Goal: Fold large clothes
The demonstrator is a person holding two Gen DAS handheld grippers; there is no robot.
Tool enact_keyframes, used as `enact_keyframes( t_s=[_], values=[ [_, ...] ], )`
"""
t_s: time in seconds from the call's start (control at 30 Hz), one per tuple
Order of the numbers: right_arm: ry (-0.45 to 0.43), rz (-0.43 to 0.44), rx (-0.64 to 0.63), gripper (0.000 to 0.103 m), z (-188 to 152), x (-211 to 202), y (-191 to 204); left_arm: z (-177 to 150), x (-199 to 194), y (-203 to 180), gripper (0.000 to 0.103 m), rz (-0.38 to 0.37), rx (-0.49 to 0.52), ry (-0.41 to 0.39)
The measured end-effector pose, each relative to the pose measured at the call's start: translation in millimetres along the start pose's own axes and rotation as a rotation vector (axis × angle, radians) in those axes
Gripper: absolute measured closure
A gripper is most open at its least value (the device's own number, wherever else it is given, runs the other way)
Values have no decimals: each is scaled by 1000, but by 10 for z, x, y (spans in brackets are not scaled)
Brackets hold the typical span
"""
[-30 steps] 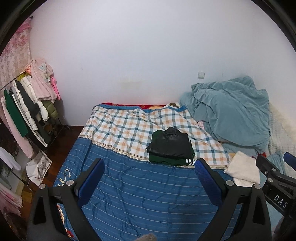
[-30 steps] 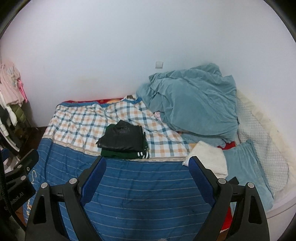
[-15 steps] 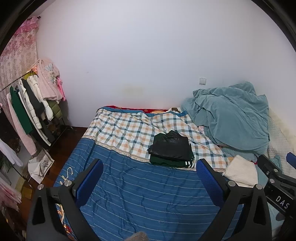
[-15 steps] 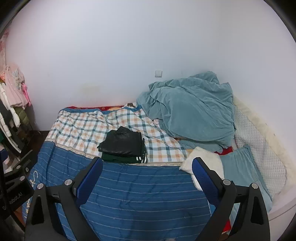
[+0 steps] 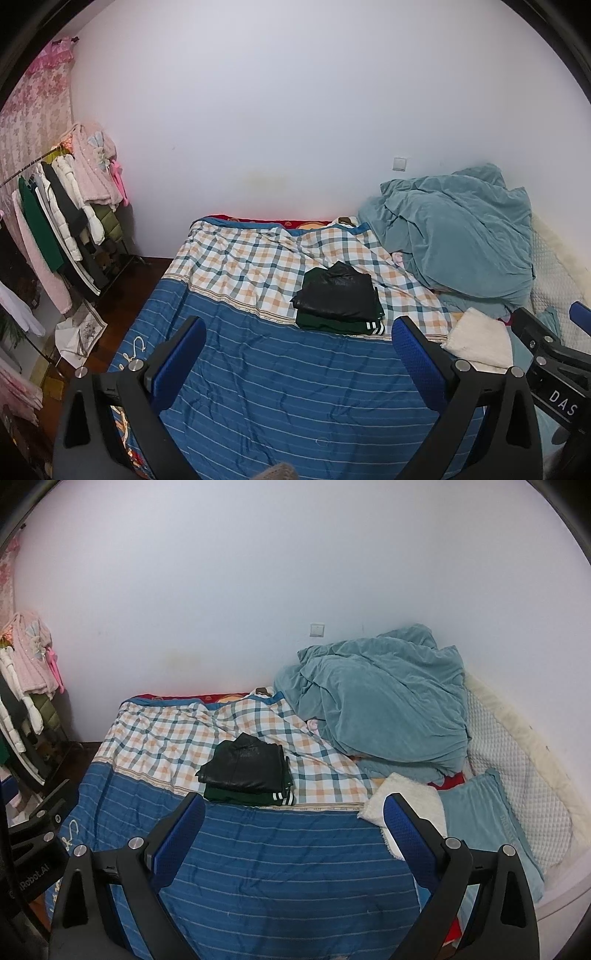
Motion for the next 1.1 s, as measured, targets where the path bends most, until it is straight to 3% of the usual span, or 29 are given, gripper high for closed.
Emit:
enact_keyframes(
  t_s=[1.1],
  values=[
    [8, 19, -3, 4, -107, -81, 30, -73, -207, -5, 0, -27, 28, -19]
  ],
)
Point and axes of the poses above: each gripper's, at about its wrist camera, not at the fingertips, and x roughly the way its jaws point, y to its left, z to its top, the point moved 10 cm from there along x, roughly the way its jaws point, and after that the axes turned 14 degrees about y, right-handed, at the moved point
